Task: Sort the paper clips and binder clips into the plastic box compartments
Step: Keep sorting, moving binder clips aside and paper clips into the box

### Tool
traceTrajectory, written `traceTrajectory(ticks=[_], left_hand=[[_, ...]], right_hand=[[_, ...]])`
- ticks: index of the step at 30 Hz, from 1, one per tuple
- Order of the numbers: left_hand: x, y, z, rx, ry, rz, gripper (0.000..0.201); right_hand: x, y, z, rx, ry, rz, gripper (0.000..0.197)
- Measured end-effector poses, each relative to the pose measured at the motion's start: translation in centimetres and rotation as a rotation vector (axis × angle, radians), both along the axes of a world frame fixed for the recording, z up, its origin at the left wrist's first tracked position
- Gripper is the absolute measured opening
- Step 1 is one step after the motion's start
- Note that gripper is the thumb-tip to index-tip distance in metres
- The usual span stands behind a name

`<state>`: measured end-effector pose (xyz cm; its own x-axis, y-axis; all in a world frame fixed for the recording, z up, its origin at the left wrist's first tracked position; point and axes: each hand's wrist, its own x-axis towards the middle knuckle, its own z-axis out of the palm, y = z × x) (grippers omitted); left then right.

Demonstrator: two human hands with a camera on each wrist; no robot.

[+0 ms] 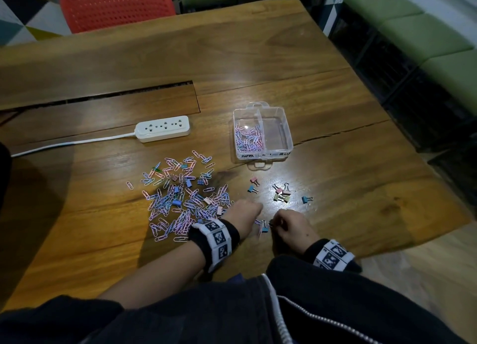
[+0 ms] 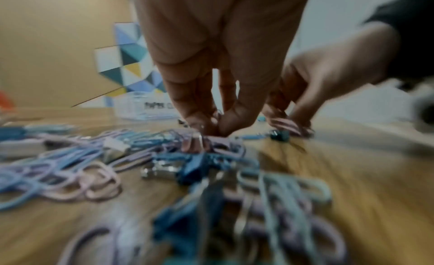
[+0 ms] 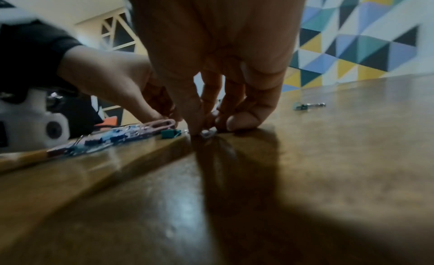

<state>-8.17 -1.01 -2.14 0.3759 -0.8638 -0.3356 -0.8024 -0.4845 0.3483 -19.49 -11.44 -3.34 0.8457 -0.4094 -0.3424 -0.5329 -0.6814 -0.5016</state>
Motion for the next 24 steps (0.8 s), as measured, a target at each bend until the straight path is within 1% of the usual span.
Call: traceTrajectory(ticks=[2, 4, 6, 7, 8, 9, 10, 11, 13, 14, 15, 16, 17, 19, 20, 22, 24], left_hand=[[1.0, 0.1, 0.4, -0.060, 0.139, 0.161, 0.026], [1.8, 0.3, 1.1, -0.100, 0.300, 0.297, 0.026], [2.4, 0.4, 1.8, -0.153, 0.470, 0.429, 0.020], [2.7, 0.5, 2.1, -0.179, 0.559, 0.488, 0.016], [2.8, 0.6, 2.2, -0.201, 0.659, 0.543, 0.017], [2.9, 0.6, 2.2, -0.205, 0.741, 0.574, 0.020], [2.7, 0.7, 2.2, -0.184, 0.774, 0.558, 0.022], [2.4, 0.7, 2.1, -0.160, 0.725, 0.482, 0.021], [1.5, 0.7, 1.6, -0.052, 0.414, 0.209, 0.006], [1.2, 0.7, 1.2, -0.002, 0.282, 0.089, 0.015], [0.9, 0.6, 0.8, 0.054, 0.184, -0.001, 0.025], [0.7, 0.4, 0.6, 0.091, 0.123, -0.041, 0.030], [0.6, 0.3, 0.4, 0.102, 0.066, -0.063, 0.031], [0.4, 0.1, 0.3, 0.114, -0.021, -0.110, 0.027], [0.3, 0.0, 0.2, 0.117, -0.062, -0.141, 0.026], [0.1, 0.0, 0.0, 0.140, -0.117, -0.186, 0.028], [0.2, 0.2, -0.1, 0.147, -0.147, -0.176, 0.031]], right_hand=[[0.1, 0.1, 0.1, 0.043, -0.006, -0.048, 0.013], [0.2, 0.3, 0.2, 0.027, -0.001, -0.025, 0.013], [0.2, 0.3, 0.1, 0.025, -0.033, -0.035, 0.012], [0.1, 0.2, 0.1, 0.068, -0.067, -0.090, 0.013], [-0.1, 0.0, 0.2, 0.164, -0.104, -0.186, 0.015], [-0.2, -0.3, 0.5, 0.306, -0.149, -0.303, 0.021], [-0.4, -0.6, 0.7, 0.475, -0.196, -0.418, 0.027], [-0.6, -0.9, 1.1, 0.647, -0.231, -0.517, 0.029], [-0.6, -1.6, 1.9, 0.984, -0.255, -0.673, 0.028], [-0.5, -2.0, 2.1, 1.120, -0.254, -0.722, 0.027], [-0.4, -2.4, 2.3, 1.210, -0.243, -0.750, 0.027], [-0.3, -2.6, 2.4, 1.266, -0.220, -0.769, 0.026], [-0.2, -2.7, 2.5, 1.308, -0.200, -0.783, 0.026], [0.2, -2.4, 2.7, 1.357, -0.172, -0.795, 0.028], [0.4, -2.0, 2.7, 1.349, -0.155, -0.774, 0.027], [1.1, -1.1, 2.7, 1.236, -0.108, -0.700, 0.027], [1.7, -0.1, 2.4, 1.037, -0.084, -0.613, 0.027]])
